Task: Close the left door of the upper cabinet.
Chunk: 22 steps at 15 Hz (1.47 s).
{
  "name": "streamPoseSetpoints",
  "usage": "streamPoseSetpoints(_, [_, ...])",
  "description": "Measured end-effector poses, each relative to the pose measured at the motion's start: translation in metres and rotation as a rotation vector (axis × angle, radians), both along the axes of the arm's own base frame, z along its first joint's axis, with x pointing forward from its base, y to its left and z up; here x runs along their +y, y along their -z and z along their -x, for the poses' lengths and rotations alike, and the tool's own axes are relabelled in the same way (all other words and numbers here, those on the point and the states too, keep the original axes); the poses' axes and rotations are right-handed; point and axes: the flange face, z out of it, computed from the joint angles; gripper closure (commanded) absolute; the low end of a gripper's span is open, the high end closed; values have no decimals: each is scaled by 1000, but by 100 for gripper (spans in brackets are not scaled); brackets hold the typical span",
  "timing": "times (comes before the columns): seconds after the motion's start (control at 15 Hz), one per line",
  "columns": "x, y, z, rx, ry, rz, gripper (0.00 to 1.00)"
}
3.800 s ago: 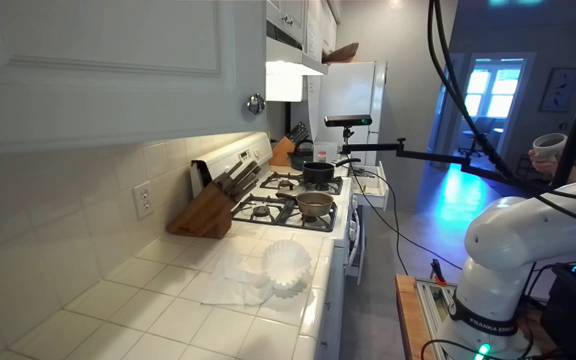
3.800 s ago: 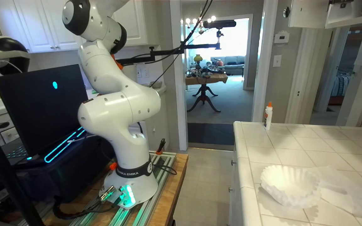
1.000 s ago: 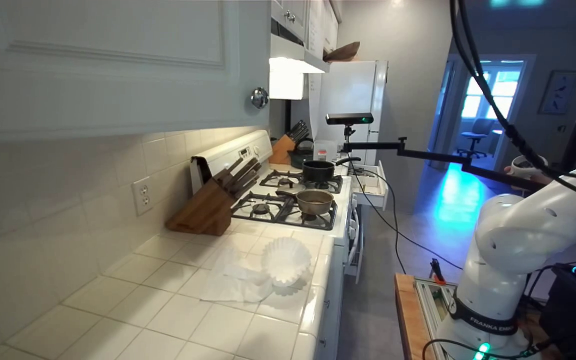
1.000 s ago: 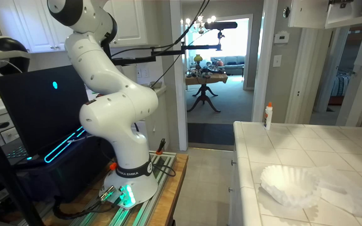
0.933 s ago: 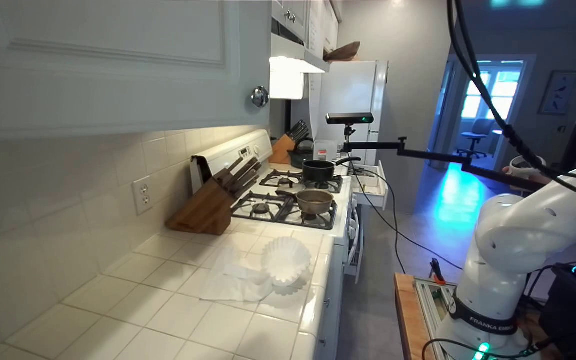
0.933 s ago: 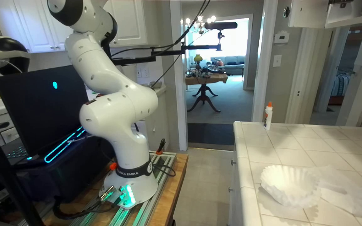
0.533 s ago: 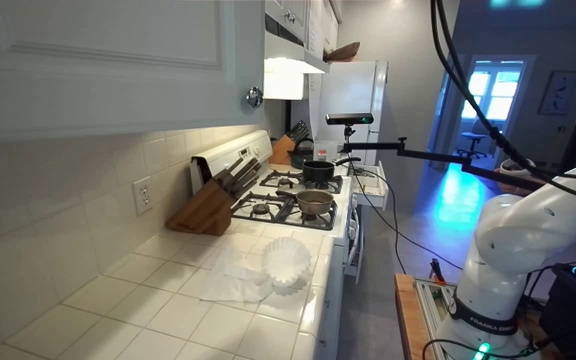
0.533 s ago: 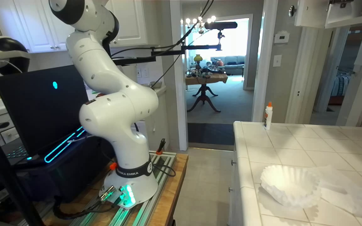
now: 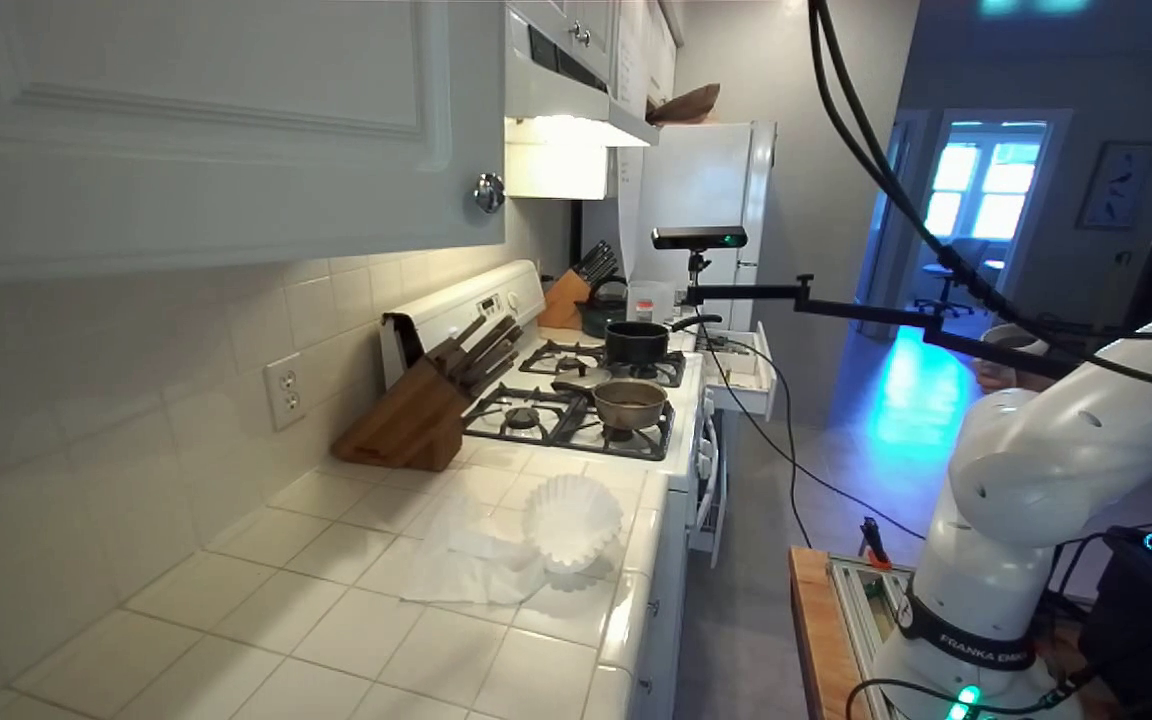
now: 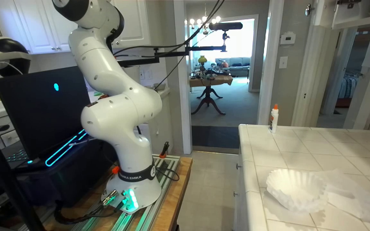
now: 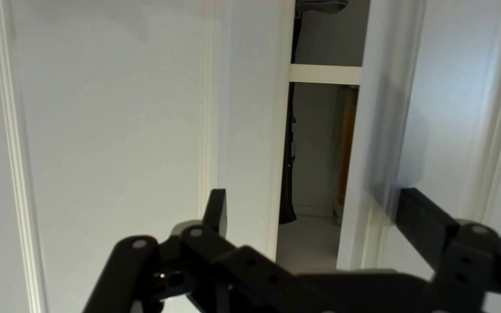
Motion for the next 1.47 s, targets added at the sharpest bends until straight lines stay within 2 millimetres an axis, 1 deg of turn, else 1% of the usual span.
streamPoseSetpoints(0.33, [-12,-2,-22,-5,-2,6,0])
streamPoseSetpoints(0.6, [-24,-8,-37,-14,15,18,0])
streamPoseSetpoints(0.8, [-31,-13,-44,-20,28,29,0])
streamPoseSetpoints(0.93, [-29,-16,-43,-37,20,35,0])
streamPoseSetpoints(1.07, [-16,-20,-35,-55,-13,39,0])
streamPoseSetpoints(1.2, [5,-22,-19,-54,-47,45,0])
streamPoseSetpoints(1.33, [30,-18,8,6,-59,29,0])
streamPoseSetpoints(1.47, [49,-12,46,78,-35,6,0])
